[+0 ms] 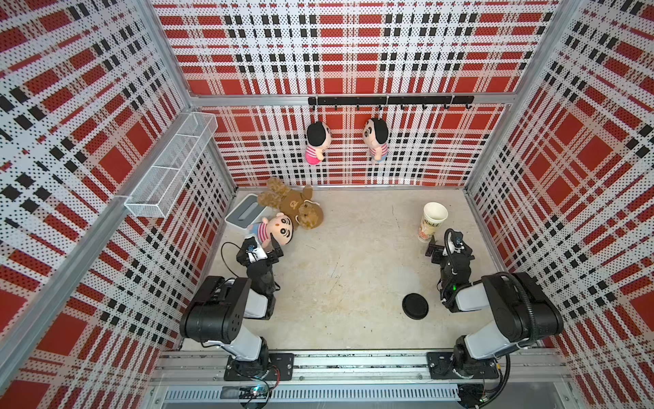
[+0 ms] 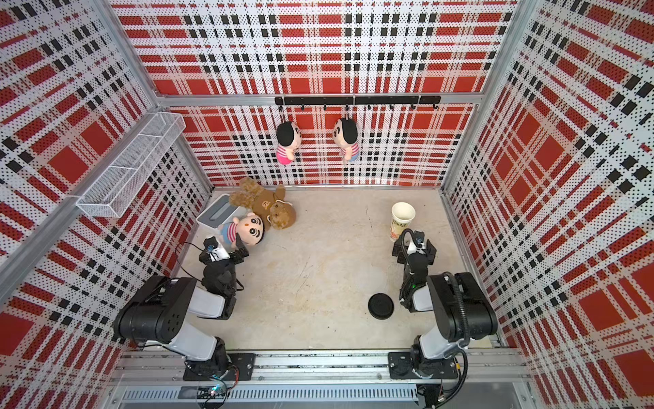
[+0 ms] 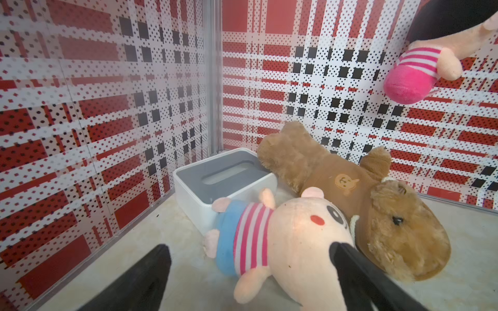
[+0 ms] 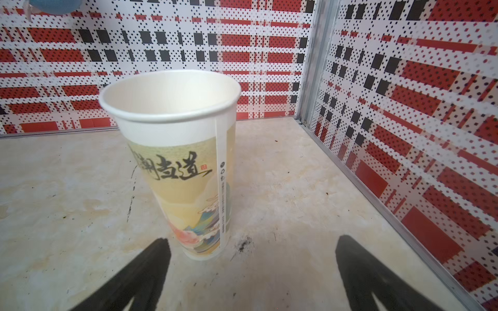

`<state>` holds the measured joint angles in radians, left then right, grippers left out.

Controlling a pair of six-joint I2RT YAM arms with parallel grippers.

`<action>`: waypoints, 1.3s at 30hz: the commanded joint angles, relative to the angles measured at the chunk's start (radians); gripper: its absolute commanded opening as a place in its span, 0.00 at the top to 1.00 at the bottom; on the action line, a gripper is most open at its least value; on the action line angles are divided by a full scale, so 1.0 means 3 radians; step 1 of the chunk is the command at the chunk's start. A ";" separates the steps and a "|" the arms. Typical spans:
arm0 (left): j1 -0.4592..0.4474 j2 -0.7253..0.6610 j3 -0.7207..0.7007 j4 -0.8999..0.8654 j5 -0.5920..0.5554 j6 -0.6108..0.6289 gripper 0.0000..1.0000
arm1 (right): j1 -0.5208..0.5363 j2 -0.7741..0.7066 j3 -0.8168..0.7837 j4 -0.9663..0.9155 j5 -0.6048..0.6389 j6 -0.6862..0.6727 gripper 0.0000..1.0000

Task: Put the leak-proof paper on the milk tea cups
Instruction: Pick up the cup at the center of the board.

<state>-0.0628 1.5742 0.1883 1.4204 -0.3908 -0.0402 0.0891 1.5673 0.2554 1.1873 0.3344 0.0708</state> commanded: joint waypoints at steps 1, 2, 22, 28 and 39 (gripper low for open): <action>0.0030 0.0020 0.0053 0.0015 0.0055 -0.0006 0.02 | 0.0010 0.0034 0.0043 0.0112 0.0023 -0.0033 0.00; 0.0025 0.0018 0.0048 0.0015 0.0055 -0.0009 0.02 | 0.0010 0.0033 0.0043 0.0112 0.0022 -0.0036 0.00; 0.0030 0.0022 0.0047 0.0018 0.0055 -0.0009 0.02 | 0.0011 0.0036 0.0044 0.0114 0.0022 -0.0034 0.00; -0.0119 -0.0124 0.0014 0.0009 -0.0291 0.0086 0.02 | 0.0010 0.0032 0.0031 0.0129 0.0048 -0.0041 0.00; -0.1641 -0.0713 0.0459 -0.0240 -0.2144 0.0540 0.02 | 0.0772 -0.0999 0.0000 -0.0275 0.1286 -0.0277 0.00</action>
<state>-0.5194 1.3815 0.2420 1.4353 -0.9253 0.1287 0.3027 1.3567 0.2337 1.1740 0.5842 -0.0299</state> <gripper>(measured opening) 0.983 0.999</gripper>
